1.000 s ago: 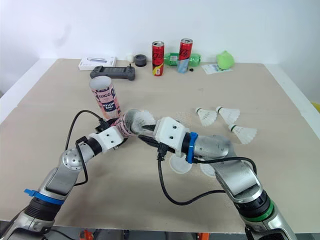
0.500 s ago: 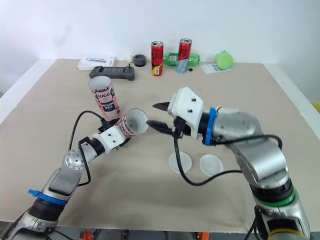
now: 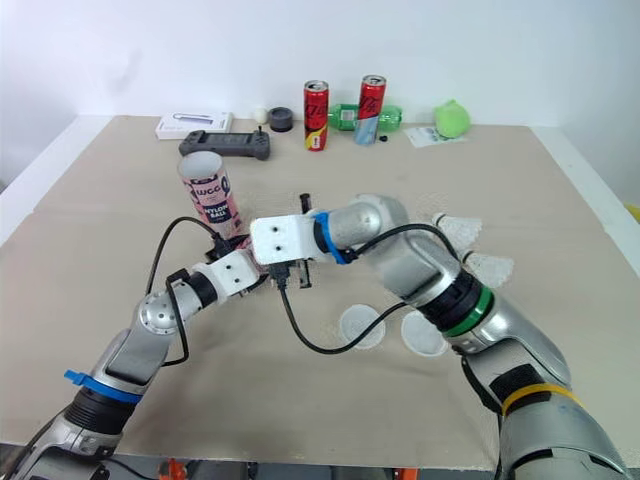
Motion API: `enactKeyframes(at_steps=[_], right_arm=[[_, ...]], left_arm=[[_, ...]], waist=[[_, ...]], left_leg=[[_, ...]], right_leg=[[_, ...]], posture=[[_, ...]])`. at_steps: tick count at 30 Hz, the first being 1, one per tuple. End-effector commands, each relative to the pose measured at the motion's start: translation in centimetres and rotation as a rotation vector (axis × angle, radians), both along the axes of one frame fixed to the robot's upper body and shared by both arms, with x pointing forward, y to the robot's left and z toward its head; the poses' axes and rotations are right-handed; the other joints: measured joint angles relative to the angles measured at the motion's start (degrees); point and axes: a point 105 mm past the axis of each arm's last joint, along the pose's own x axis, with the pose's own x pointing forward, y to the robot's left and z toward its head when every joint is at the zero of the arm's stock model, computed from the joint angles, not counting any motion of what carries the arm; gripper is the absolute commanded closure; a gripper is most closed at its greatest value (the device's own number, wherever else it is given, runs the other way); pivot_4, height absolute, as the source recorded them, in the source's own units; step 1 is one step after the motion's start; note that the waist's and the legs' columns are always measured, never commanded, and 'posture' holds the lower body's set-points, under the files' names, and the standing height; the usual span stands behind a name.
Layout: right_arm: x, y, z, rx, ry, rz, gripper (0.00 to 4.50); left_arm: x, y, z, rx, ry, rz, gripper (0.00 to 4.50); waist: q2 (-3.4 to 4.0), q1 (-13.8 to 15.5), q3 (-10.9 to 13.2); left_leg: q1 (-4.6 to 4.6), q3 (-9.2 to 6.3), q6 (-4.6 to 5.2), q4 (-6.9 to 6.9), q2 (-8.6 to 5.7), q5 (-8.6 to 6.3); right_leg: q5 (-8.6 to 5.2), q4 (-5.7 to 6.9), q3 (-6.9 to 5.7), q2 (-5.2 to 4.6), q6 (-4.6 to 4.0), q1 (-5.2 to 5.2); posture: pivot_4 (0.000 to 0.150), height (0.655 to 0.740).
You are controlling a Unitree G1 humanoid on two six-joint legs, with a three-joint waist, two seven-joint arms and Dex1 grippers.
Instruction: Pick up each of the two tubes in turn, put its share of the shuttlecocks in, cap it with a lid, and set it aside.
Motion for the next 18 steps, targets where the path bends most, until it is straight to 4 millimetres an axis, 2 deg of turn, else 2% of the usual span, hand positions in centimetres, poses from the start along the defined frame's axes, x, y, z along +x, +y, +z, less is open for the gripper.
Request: enactKeyframes(at_steps=[1,5,12,18], right_arm=[[-0.8,1.5,-0.2,0.004,0.006,0.058,4.33],[-1.5,1.5,1.4,0.082,0.033,0.076,4.33],[-2.5,-2.3,4.8,0.120,0.018,0.066,4.33],[-3.6,-3.4,5.3,0.122,0.041,0.070,4.33]], left_arm=[[-0.6,-1.0,0.3,-0.006,-0.012,-0.034,1.32],[-0.7,-0.9,0.2,-0.008,-0.011,-0.030,1.32],[-0.7,-0.8,0.1,-0.010,-0.005,-0.029,1.32],[-0.6,-0.9,0.0,-0.012,0.000,-0.036,1.32]], waist=[[0.00,-0.1,0.0],[0.01,-0.1,0.0],[0.02,0.1,0.0],[0.02,0.1,0.0]], left_leg=[[0.02,0.00,0.00,0.00,0.01,0.00],[0.10,0.01,0.02,0.01,0.11,0.03],[-0.04,-0.07,0.01,0.01,0.03,0.01],[-0.03,-0.11,0.00,0.01,0.00,-0.05]], right_leg=[[0.02,0.00,-0.01,0.01,-0.02,0.00],[0.08,0.09,-0.05,0.09,-0.04,0.00],[0.03,0.07,-0.06,0.02,-0.13,-0.02],[-0.02,0.08,-0.08,0.01,-0.20,0.00]], posture=[[0.150,0.7400],[0.150,0.7400],[0.150,0.7400],[0.150,0.7400]])
